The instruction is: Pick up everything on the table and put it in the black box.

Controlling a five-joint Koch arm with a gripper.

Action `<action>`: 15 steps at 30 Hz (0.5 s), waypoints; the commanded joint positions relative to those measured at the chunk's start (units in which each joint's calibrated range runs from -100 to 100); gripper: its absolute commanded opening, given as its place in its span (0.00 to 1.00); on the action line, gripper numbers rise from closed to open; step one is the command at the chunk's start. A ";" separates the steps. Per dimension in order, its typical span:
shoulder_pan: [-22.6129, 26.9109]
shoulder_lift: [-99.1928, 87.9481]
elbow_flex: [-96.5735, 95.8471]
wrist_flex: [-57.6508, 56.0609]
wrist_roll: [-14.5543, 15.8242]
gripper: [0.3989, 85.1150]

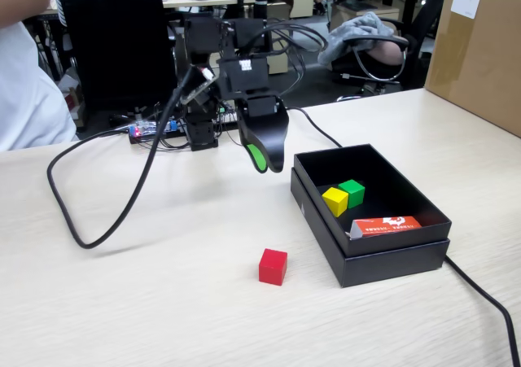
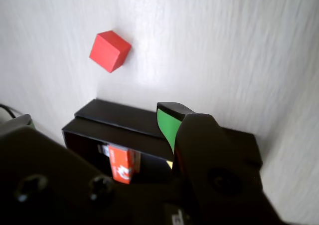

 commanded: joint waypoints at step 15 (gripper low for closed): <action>-1.03 34.32 27.45 0.59 5.47 0.56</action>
